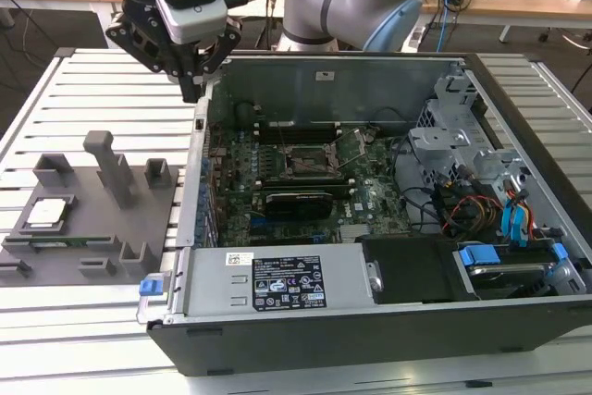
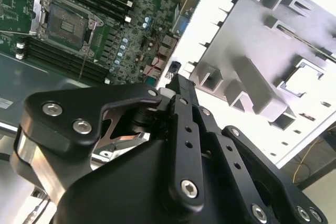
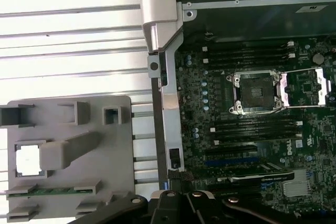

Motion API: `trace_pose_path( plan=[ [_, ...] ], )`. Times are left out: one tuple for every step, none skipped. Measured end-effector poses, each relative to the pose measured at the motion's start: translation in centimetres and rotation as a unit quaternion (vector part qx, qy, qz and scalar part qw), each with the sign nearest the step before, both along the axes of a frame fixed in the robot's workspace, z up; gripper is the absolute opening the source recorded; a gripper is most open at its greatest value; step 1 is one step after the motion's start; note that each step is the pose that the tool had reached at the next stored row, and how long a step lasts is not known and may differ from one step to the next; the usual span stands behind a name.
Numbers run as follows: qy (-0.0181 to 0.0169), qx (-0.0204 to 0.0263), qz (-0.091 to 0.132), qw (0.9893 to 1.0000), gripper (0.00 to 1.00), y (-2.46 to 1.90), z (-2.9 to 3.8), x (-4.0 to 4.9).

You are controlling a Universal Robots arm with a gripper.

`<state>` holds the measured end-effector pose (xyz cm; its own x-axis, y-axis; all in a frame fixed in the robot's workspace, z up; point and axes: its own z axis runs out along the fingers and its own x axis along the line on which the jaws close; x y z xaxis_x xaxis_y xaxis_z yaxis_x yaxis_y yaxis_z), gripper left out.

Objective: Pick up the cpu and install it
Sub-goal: 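Reach for the cpu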

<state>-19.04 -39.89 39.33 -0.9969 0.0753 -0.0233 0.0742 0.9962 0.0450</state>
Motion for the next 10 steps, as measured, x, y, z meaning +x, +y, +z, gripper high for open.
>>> trace_pose_path(
  plan=[
    [0.0, 0.0, 0.0, 1.0, 0.11, 0.0, 0.0, -0.11],
    [0.0, 0.0, 0.0, 1.0, 0.11, 0.0, 0.0, -0.26],
    [0.0, 0.0, 0.0, 1.0, 0.11, 0.0, 0.0, -0.44],
    [0.0, 0.0, 0.0, 1.0, 0.11, 0.0, 0.0, -0.56],
    [0.0, 0.0, 0.0, 1.0, 0.11, 0.0, 0.0, -0.7],
    [0.0, 0.0, 0.0, 1.0, 0.11, 0.0, 0.0, -0.89],
    [0.0, 0.0, 0.0, 1.0, 0.11, 0.0, 0.0, -1.0],
    [0.0, 0.0, 0.0, 1.0, 0.11, 0.0, 0.0, -1.11],
    [0.0, 0.0, 0.0, 1.0, 0.11, 0.0, 0.0, -1.29],
    [0.0, 0.0, 0.0, 1.0, 0.11, 0.0, 0.0, -1.56]
  ],
)
